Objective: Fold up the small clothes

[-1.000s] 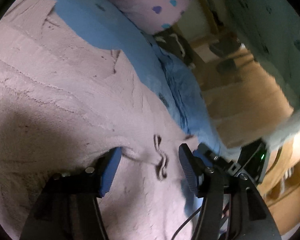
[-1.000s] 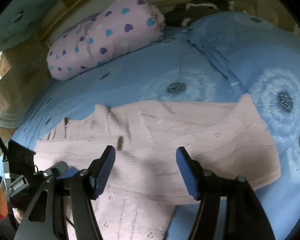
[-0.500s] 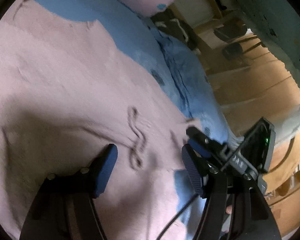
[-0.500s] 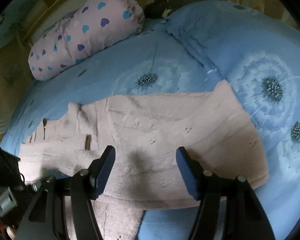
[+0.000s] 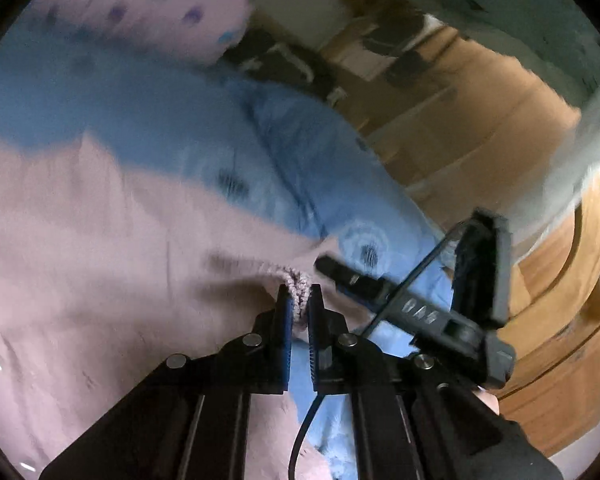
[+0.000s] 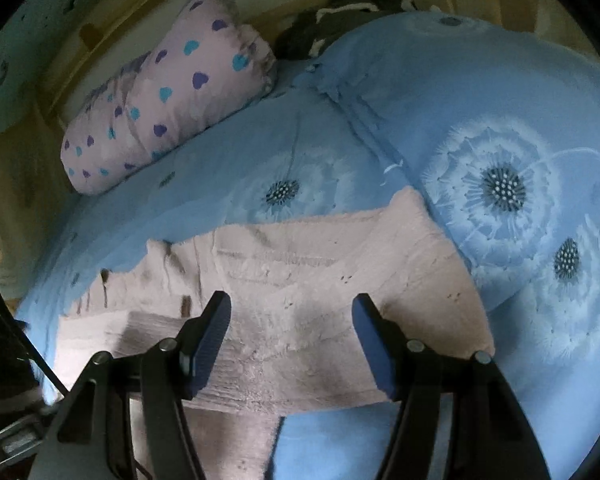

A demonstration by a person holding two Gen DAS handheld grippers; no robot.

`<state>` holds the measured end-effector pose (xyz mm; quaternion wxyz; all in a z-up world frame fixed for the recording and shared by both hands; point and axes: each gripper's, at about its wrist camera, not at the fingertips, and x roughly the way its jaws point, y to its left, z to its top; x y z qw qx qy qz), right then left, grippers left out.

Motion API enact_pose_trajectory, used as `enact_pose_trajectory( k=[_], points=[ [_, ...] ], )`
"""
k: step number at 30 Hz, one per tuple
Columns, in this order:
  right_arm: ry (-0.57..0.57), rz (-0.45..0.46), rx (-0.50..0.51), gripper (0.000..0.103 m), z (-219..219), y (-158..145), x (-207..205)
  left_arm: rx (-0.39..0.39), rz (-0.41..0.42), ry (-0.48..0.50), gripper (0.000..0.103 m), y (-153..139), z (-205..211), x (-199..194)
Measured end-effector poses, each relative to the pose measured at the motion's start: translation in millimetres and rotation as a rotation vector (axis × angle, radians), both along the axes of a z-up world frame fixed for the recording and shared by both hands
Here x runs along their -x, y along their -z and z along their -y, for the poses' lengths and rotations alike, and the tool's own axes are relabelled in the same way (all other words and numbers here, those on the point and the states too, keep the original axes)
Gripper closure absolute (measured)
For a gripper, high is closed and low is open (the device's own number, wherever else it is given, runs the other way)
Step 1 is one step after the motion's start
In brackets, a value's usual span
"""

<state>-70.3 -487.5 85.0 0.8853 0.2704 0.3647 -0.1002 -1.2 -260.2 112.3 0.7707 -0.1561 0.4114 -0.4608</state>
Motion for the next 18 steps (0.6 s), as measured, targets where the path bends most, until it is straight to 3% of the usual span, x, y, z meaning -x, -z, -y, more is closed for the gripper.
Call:
enact_pose_trajectory(
  k=[2, 5, 11, 18],
  points=[
    [-0.005, 0.001, 0.004, 0.036, -2, -1, 0, -0.020, 0.073, -0.012, 0.103, -21, -7, -2],
    [-0.031, -0.023, 0.041, 0.036, -11, -1, -5, -0.041, 0.118, -0.051, 0.103, -34, -28, -11],
    [-0.068, -0.036, 0.084, 0.036, -32, -3, -17, -0.102, 0.082, -0.161, 0.103, -22, -82, -36],
    [-0.100, -0.037, 0.092, 0.036, -53, -3, -28, -0.153, -0.012, -0.291, 0.103, 15, -160, -62]
  ],
)
